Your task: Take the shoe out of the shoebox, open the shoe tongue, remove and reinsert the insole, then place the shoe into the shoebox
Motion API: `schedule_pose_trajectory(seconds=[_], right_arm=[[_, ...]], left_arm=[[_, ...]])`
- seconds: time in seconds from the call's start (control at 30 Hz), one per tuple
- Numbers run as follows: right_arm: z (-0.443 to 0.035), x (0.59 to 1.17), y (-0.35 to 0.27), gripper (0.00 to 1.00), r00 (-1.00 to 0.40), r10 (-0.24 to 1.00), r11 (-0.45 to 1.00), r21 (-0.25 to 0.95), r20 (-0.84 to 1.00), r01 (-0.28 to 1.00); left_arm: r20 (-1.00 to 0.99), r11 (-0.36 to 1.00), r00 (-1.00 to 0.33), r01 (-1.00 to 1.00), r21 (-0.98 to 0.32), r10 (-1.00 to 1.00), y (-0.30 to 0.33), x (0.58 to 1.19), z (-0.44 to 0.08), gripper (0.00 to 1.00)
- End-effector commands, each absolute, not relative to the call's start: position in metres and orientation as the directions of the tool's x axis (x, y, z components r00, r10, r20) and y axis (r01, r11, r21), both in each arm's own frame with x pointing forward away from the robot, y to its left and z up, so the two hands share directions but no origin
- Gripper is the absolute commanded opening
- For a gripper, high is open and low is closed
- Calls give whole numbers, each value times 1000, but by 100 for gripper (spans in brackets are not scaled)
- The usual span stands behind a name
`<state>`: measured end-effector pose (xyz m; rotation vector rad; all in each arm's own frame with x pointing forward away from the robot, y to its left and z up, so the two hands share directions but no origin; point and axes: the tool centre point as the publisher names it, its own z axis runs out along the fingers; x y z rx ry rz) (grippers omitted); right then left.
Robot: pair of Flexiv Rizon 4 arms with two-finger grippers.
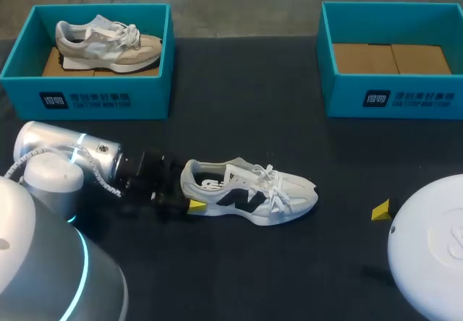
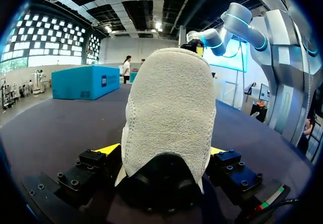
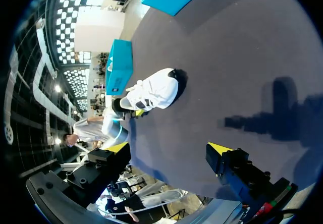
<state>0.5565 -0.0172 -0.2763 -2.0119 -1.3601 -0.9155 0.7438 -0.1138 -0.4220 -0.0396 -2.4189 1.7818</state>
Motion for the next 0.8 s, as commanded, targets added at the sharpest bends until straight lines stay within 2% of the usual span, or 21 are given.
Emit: schedule_pose_trajectory(seconds=[0.03, 0.8], right_arm=[[-275, 555, -16, 100, 261, 572, -348, -58, 777, 936], [-275, 555, -16, 100, 261, 572, -348, -58, 777, 936]], left_arm=[[96, 305, -991, -64, -950, 89, -104, 741, -413, 100], [95, 327, -990, -57, -943, 103, -120, 744, -426, 100]])
